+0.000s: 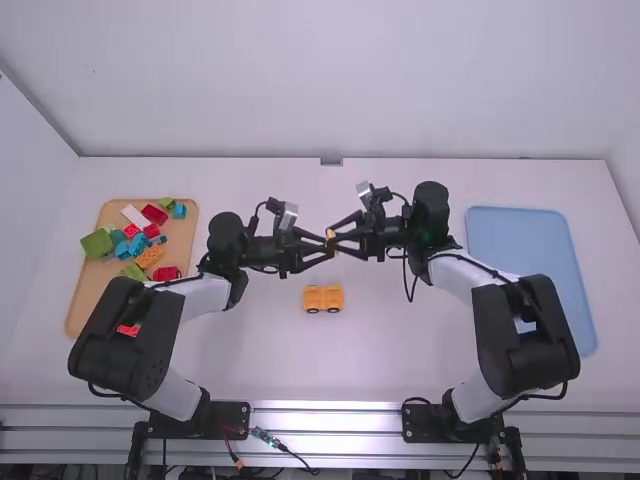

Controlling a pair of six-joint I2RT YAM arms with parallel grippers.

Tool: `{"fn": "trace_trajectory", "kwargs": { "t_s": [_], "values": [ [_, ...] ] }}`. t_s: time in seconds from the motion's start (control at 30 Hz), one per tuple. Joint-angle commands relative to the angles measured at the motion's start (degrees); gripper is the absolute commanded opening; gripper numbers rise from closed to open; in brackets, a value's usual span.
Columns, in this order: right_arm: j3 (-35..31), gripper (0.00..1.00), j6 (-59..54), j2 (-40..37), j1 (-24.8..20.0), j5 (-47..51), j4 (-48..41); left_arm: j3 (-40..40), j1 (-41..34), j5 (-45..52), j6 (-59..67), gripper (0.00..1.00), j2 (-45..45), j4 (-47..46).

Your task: Assemble lego blocks to make yellow taxi

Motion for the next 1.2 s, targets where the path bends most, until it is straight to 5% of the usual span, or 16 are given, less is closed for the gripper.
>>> {"fn": "trace_trajectory", "kwargs": {
  "t_s": [0.0, 0.07, 0.2, 0.23, 0.43, 0.7, 0.8, 0.9, 0.93, 1.03, 1.17],
  "values": [
    [1.6, 0.3, 0.1, 0.3, -0.1, -0.7, 0.2, 1.3, -0.3, 0.2, 0.9, 0.05, 0.2, 0.3],
    [1.6, 0.23, 0.1, 0.3, -0.1, -0.7, 0.2, 1.3, -0.2, 0.1, 0.9, 0.14, 0.2, 0.1],
    [1.6, 0.15, 0.1, 0.3, -0.1, -0.7, 0.7, 1.3, -0.2, -0.1, 0.8, 0.56, 0.2, -0.1],
    [1.6, 0.12, 0.1, 0.2, -0.1, -0.4, 0.9, 1.3, 0.0, -0.6, 0.0, 1.0, 0.2, -0.1],
    [1.6, 0.0, 0.1, 0.2, -2.0, 4.2, 0.5, 1.1, 0.8, -5.9, -5.8, 0.99, 0.2, -3.3],
    [2.0, 0.0, -1.8, -0.4, -5.2, 10.8, -5.4, 2.5, 0.9, 1.8, 6.0, 0.99, 0.2, -9.6],
    [3.2, 0.0, -7.1, -1.7, -5.9, 14.3, -15.0, 4.9, 1.5, 0.5, 11.9, 0.99, -0.2, -19.5],
    [7.0, 0.0, -18.4, -5.1, -5.6, 28.0, -37.3, 10.1, 1.0, -9.4, 24.0, 0.99, -1.5, -42.6],
    [7.2, 0.0, -19.0, -5.2, -5.5, 28.8, -38.4, 10.4, 1.0, -10.0, 24.6, 0.99, -1.5, -43.8],
    [13.9, 0.0, -28.0, -7.6, -2.8, 44.7, -58.4, 18.5, 1.2, -17.4, 37.6, 0.99, -2.0, -65.7],
    [19.8, 0.0, -35.3, -8.0, 0.3, 55.8, -72.6, 25.6, 1.3, -27.6, 46.7, 0.99, -2.0, -80.3]
  ]
}}
